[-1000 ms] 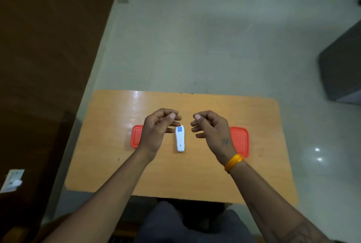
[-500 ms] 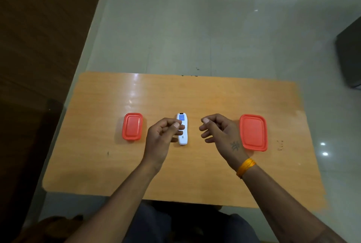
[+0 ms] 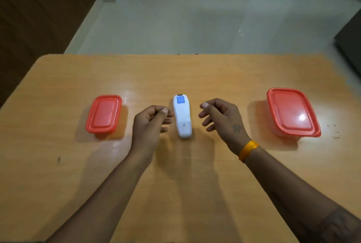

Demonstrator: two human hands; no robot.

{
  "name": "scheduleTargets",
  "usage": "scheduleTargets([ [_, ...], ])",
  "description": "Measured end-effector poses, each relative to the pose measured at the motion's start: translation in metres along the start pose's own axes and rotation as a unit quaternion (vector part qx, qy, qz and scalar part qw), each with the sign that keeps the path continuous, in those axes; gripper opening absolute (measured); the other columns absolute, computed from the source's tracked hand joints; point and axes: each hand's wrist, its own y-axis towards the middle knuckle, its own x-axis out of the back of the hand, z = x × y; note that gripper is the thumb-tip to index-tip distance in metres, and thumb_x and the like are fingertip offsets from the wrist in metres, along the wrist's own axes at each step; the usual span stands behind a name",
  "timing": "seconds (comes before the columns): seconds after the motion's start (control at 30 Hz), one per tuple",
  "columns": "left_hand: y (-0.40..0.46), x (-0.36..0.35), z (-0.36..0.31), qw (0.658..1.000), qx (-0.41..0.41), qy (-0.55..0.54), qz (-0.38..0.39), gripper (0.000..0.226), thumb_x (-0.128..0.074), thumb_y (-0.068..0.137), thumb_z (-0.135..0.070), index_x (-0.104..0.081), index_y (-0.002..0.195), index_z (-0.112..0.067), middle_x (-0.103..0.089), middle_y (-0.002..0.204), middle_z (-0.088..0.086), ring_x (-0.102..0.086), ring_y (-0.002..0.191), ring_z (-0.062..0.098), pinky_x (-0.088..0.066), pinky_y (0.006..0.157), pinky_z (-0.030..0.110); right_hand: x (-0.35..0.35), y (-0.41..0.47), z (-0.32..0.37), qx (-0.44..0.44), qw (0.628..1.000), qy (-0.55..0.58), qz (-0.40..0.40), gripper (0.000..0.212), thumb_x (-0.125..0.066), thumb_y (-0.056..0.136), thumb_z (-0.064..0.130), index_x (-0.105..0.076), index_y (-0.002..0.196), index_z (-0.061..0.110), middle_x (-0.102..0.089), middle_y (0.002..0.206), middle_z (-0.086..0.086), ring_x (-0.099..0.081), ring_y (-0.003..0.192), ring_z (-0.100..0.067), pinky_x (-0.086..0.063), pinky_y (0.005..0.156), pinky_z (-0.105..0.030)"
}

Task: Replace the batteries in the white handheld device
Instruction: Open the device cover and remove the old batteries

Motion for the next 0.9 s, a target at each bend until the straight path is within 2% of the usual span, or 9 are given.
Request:
scheduleTargets([
  [0.17,-0.019,-0.005,0.038,0.998,-0.055,-0.007,-0.025,0.018,-0.061,0.101,-0.019,-0.076,0.094,-0.015,-0.080,0.098,-0.003,-0.073,0.087,0.011,-0.057,0.077,0.035,-0.013,-0.019,-0.033,0.043,0.999,0.016,-0.021,0.022,-0.063,0.101,0.031,-0.074,0.100,0.012,-0.076,0.085,-0.004,-0.067,0.066,-0.011,-0.057,0.058,-0.029],
  [0.47,-0.049,-0.004,0.041,0.996,-0.070,-0.021,-0.054,0.017,-0.061,0.097,-0.018,-0.077,0.091,-0.016,-0.080,0.093,0.003,-0.077,0.089,0.023,-0.060,0.071,0.038,-0.019,-0.039,-0.025,0.060,0.997,-0.030,-0.047,0.019,-0.061,0.102,0.032,-0.073,0.097,0.017,-0.076,0.090,-0.006,-0.071,0.081,-0.020,-0.064,0.068,-0.038],
  [0.6,-0.045,-0.010,0.039,0.999,-0.013,-0.024,-0.039,0.012,-0.067,0.089,-0.022,-0.078,0.090,-0.018,-0.078,0.088,0.001,-0.074,0.088,0.029,-0.063,0.083,0.047,-0.024,-0.032,-0.023,0.018,0.996,-0.075,-0.034,0.014,-0.065,0.100,0.034,-0.069,0.096,0.022,-0.073,0.100,-0.007,-0.069,0.089,-0.023,-0.066,0.076,-0.042],
  [0.73,-0.037,-0.018,0.032,0.997,0.061,-0.053,-0.016,0.015,-0.064,0.088,-0.018,-0.077,0.097,-0.020,-0.077,0.098,0.009,-0.066,0.083,0.026,-0.056,0.075,0.037,-0.029,-0.028,-0.022,-0.050,0.992,-0.117,0.013,0.035,-0.063,0.100,0.045,-0.067,0.110,0.013,-0.066,0.099,-0.011,-0.063,0.079,-0.027,-0.061,0.064,-0.042],
  [0.83,-0.028,-0.024,0.023,0.995,0.088,-0.038,-0.027,0.024,-0.058,0.075,-0.018,-0.078,0.088,-0.016,-0.078,0.091,0.009,-0.073,0.080,0.031,-0.065,0.081,0.046,-0.037,-0.025,-0.021,-0.042,0.990,-0.131,0.031,0.043,-0.055,0.104,0.042,-0.067,0.110,0.001,-0.060,0.094,-0.016,-0.059,0.076,-0.034,-0.056,0.060,-0.042],
  [0.9,-0.022,-0.031,0.019,0.994,0.098,-0.031,-0.033,0.030,-0.053,0.071,-0.015,-0.079,0.085,-0.012,-0.080,0.091,0.010,-0.079,0.081,0.033,-0.066,0.076,0.048,-0.041,-0.022,-0.022,-0.007,0.979,-0.201,0.018,0.043,-0.052,0.104,0.037,-0.068,0.106,-0.003,-0.067,0.096,-0.018,-0.063,0.079,-0.037,-0.056,0.068,-0.043],
])
